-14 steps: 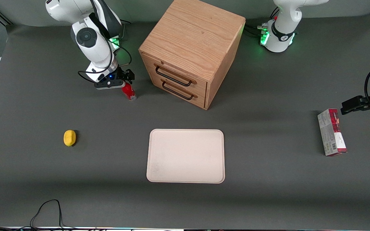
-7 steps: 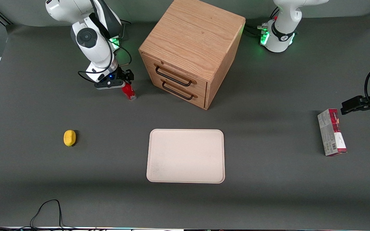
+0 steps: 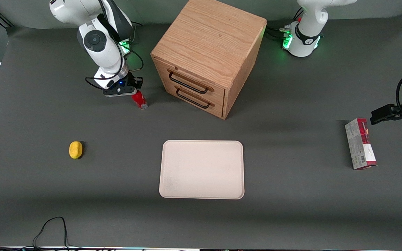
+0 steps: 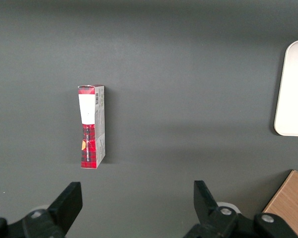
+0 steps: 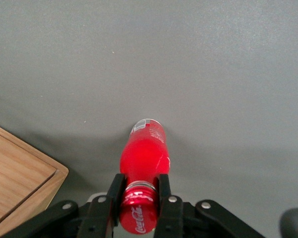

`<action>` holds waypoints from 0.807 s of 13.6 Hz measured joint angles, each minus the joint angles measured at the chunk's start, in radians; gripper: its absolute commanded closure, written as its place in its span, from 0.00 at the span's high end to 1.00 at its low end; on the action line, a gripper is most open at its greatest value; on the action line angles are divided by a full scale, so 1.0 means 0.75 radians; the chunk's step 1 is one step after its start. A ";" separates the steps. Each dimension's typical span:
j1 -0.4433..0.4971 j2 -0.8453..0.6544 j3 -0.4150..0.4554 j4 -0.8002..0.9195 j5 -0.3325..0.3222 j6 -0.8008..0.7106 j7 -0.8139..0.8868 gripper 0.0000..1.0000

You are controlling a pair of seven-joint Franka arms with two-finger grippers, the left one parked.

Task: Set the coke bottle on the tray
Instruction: 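Lower the right gripper around the bottle and close on it, then lift the bottle and carry it over the white tray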

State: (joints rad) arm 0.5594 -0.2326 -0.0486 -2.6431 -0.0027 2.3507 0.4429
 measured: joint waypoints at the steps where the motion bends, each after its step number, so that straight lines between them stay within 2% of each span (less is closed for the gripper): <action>1: 0.000 0.000 0.000 0.003 0.000 -0.007 0.000 0.22; 4: 0.000 -0.023 -0.003 0.131 0.000 -0.203 0.000 0.22; 8: -0.001 -0.089 -0.049 0.531 0.000 -0.652 0.000 0.22; 11: 0.000 -0.100 -0.051 0.818 0.000 -0.909 0.000 0.22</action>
State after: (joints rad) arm 0.5593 -0.3073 -0.0870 -2.0299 -0.0027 1.6688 0.4428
